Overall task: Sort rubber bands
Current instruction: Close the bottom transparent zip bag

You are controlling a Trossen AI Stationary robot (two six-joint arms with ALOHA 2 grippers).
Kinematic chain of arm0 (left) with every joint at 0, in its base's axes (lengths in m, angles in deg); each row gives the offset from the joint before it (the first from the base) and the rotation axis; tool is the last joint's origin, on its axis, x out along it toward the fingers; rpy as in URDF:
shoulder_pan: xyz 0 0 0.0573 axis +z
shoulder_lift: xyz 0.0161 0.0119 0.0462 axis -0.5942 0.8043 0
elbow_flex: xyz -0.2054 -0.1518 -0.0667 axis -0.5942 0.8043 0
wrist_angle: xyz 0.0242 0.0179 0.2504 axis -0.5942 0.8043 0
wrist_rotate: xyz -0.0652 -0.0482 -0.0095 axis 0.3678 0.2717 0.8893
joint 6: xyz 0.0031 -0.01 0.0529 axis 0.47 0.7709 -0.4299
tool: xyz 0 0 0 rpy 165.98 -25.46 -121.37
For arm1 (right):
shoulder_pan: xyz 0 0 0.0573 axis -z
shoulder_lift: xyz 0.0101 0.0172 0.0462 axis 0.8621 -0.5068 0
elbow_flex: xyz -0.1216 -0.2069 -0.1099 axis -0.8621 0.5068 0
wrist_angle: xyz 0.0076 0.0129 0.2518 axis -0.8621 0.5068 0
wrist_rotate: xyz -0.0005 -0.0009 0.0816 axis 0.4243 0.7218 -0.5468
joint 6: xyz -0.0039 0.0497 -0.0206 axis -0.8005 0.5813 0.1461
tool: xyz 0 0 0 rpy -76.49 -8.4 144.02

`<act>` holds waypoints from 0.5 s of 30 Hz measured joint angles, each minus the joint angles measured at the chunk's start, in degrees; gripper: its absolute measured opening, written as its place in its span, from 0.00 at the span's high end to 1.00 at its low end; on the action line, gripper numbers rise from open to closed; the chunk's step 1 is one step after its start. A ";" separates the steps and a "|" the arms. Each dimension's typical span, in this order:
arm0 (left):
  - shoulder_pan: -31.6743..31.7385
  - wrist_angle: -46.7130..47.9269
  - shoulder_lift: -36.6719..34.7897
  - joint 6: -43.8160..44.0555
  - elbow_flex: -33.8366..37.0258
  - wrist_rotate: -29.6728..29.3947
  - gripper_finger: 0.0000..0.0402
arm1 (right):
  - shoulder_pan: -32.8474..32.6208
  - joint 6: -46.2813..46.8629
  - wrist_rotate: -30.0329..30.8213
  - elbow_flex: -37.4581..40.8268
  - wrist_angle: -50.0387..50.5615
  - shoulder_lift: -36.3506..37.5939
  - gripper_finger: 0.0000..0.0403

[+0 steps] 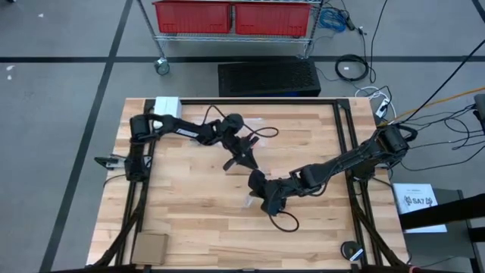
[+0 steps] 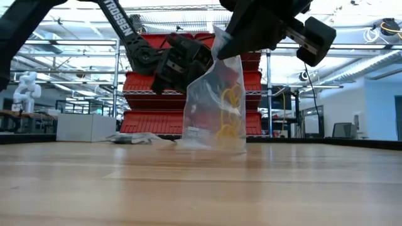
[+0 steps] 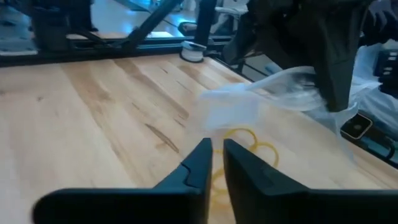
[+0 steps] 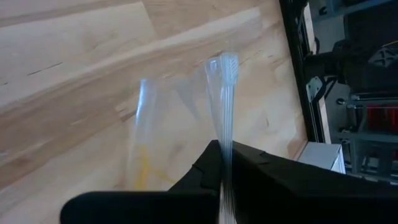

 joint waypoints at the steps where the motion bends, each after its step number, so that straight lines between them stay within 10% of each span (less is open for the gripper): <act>1: -0.22 0.04 0.49 0.00 -0.21 0.10 0.88 | 0.00 -0.11 0.00 0.00 0.08 0.00 1.00; 15: -1.27 -0.19 2.86 -6.55 -3.83 1.07 0.60 | 0.00 -0.43 -2.97 0.00 -0.18 -0.02 1.00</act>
